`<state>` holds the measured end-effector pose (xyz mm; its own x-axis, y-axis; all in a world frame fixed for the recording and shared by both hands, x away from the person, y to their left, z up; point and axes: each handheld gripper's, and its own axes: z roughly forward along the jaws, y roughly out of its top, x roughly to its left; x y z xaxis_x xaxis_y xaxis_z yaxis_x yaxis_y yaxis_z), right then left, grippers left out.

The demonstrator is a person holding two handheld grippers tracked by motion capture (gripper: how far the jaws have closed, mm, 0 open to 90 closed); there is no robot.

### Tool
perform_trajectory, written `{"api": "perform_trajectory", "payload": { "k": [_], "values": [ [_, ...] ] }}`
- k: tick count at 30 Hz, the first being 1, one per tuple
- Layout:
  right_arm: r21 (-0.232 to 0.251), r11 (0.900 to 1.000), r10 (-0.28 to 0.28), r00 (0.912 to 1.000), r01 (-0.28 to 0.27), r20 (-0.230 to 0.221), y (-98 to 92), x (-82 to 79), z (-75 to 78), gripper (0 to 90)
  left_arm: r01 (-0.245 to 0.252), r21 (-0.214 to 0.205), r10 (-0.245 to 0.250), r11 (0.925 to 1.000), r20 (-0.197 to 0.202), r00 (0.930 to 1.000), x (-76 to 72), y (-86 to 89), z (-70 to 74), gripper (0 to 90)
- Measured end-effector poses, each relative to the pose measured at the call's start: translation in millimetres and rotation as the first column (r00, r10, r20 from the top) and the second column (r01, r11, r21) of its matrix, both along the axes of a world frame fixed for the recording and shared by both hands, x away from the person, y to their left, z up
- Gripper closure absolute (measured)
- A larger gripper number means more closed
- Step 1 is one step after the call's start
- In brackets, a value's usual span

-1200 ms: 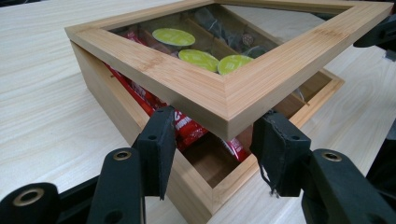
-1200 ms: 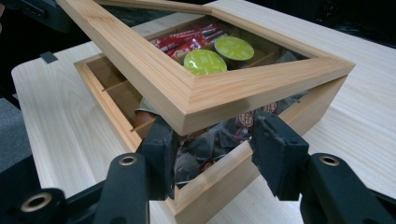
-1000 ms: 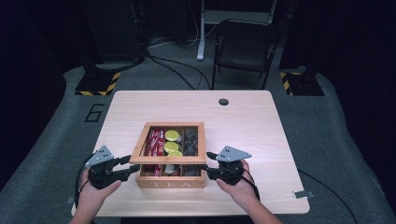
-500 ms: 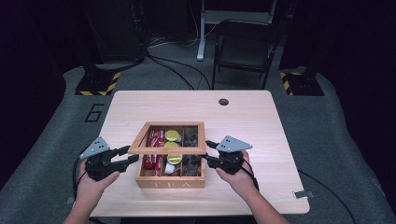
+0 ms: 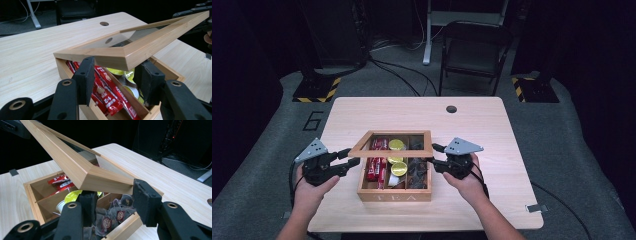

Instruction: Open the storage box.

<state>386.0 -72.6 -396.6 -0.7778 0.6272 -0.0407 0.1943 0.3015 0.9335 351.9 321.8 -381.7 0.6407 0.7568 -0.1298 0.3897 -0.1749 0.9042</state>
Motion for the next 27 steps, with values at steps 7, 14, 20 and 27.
{"api": "perform_trajectory", "payload": {
  "k": [7,14,20,27],
  "values": [
    [0.002,1.0000,-0.003,1.0000,0.003,0.005,1.2,8.5,7.9,54.6,-0.007,0.000,0.007,1.0000,0.016,0.9998,6.2,-0.5,9.2,51.6],
    [0.022,0.9996,-0.020,0.9998,0.020,-0.001,1.9,14.7,13.0,55.4,-0.014,0.007,0.014,0.9999,0.021,0.9997,14.5,-1.6,15.4,51.7],
    [0.046,0.9982,-0.038,0.9992,0.039,-0.007,2.3,19.9,10.2,56.1,-0.015,0.017,0.015,0.9997,0.022,0.9996,19.8,-2.2,18.0,51.8],
    [0.035,0.9979,-0.053,0.9982,0.054,-0.029,4.1,28.9,4.0,56.6,-0.023,0.030,0.023,0.9993,0.022,0.9995,22.0,-3.6,17.1,51.9]
  ]
}}
